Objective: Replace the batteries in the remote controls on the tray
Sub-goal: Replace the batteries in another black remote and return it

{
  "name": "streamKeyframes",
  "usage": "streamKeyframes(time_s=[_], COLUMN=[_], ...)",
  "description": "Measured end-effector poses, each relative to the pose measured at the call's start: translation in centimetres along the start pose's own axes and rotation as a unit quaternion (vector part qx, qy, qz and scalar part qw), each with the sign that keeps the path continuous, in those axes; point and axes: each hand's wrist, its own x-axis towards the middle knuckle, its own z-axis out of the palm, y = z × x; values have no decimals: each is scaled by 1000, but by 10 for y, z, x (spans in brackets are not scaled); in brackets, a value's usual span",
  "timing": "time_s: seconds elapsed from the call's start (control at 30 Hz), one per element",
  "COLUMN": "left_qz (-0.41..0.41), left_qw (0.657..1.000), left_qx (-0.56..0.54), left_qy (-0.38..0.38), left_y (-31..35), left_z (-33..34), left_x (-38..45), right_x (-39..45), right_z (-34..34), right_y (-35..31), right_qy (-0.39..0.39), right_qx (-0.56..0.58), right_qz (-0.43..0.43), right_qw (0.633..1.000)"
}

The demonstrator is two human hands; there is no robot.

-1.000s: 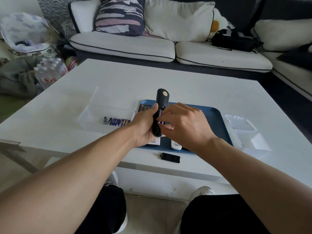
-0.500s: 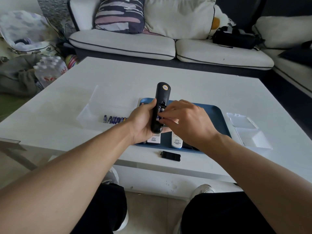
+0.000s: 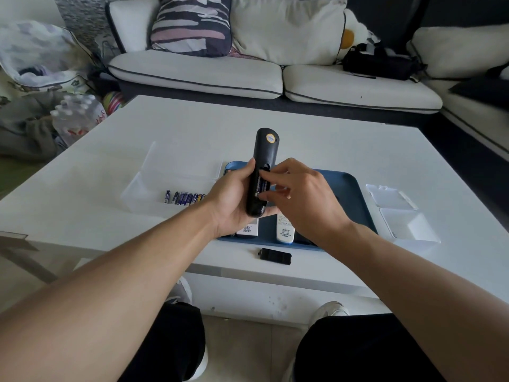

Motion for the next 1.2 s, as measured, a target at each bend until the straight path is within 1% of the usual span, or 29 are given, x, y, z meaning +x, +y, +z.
streamKeyframes(time_s=[0.1, 0.33, 0.47, 0.53, 0.57, 0.67, 0.8, 0.87, 0.93, 0.97, 1.0, 1.03, 1.07, 1.1, 1.13, 1.17, 1.2], left_qz=[2, -7, 8, 26, 38, 66, 58, 54, 43, 41, 37, 32, 28, 24, 23, 23, 25], left_qw=[1000, 999, 999, 998, 997, 994, 996, 996, 997, 997, 997, 997, 997, 998, 998, 997, 997], left_qx=[-11, 17, 35, 53, 61, 74, 42, 34, 30, 28, 24, 23, 24, 24, 27, 27, 24], left_qy=[6, 28, 40, 38, 38, 40, 49, 60, 63, 67, 67, 66, 61, 58, 59, 64, 66], left_y=[-2, -9, -14, -14, -14, -11, -8, -6, -3, -2, -1, 0, 0, 0, 0, 0, 1], left_z=[-1, 0, -1, 1, 2, 5, 3, 2, 2, 1, 0, -1, -3, -4, -4, -3, -3], left_x=[3, 6, 10, 12, 12, 13, 15, 15, 13, 13, 13, 13, 14, 14, 14, 13, 12], right_x=[2, 5, 8, 11, 12, 14, 18, 22, 23, 23, 23, 22, 22, 21, 19, 17, 15], right_z=[-3, -1, -1, -3, -4, -8, -16, -22, -27, -28, -29, -28, -28, -27, -27, -27, -27], right_y=[-1, -2, 1, 4, 5, 7, 1, 0, 0, 0, -1, -1, -2, -2, -4, -4, -4], right_qy=[-6, -11, -1, 3, 3, -13, -40, -27, -8, -11, -21, -35, -49, -54, -51, -44, -38], right_qx=[-2, 40, 101, 160, 211, 359, 476, 527, 587, 613, 626, 625, 610, 574, 510, 411, 298], right_qz=[10, 84, 153, 197, 221, 276, 300, 315, 352, 369, 380, 384, 381, 367, 338, 290, 226], right_qw=[1000, 996, 983, 967, 952, 892, 826, 789, 729, 699, 680, 678, 693, 730, 790, 863, 926])
